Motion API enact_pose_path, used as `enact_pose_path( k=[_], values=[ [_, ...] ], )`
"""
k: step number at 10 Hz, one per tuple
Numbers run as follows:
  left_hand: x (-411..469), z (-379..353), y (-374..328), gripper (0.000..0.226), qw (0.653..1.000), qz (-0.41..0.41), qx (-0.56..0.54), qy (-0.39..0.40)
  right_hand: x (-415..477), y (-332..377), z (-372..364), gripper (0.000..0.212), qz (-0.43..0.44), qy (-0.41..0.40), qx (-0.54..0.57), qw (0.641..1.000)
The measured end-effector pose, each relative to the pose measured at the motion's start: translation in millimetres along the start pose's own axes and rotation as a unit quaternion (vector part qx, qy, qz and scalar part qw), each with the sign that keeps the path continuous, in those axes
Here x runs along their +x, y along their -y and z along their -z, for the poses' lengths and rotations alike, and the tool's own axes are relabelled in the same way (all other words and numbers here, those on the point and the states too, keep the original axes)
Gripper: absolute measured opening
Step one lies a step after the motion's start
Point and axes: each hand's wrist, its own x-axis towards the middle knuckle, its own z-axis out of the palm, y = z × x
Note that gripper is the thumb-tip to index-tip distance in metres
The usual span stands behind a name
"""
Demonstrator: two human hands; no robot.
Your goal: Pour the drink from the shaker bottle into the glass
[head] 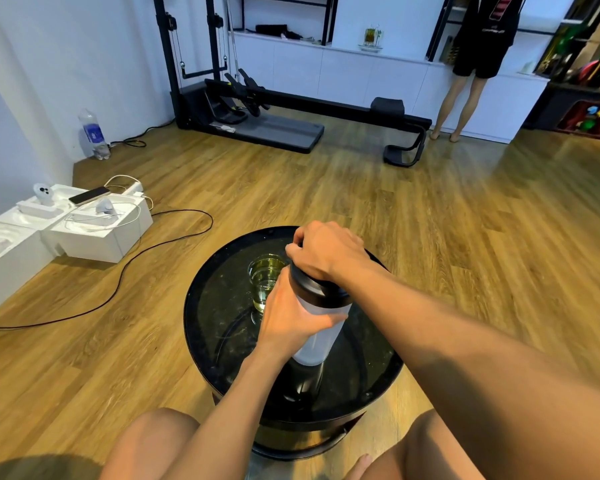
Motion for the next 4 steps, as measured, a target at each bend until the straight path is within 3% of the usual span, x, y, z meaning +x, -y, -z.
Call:
enact_pose_path(
  k=[3,4],
  values=[
    [-1,8,-6,0.105,0.997,0.041,0.028,0.060,-7,-1,3,0.039,0.015,-0.005,0.003,1.000],
    [0,33,0,0.089,0.988,0.085,0.036,0.122,-18,-1,14,0.032,0.101,-0.094,0.144,0.980]
  ],
)
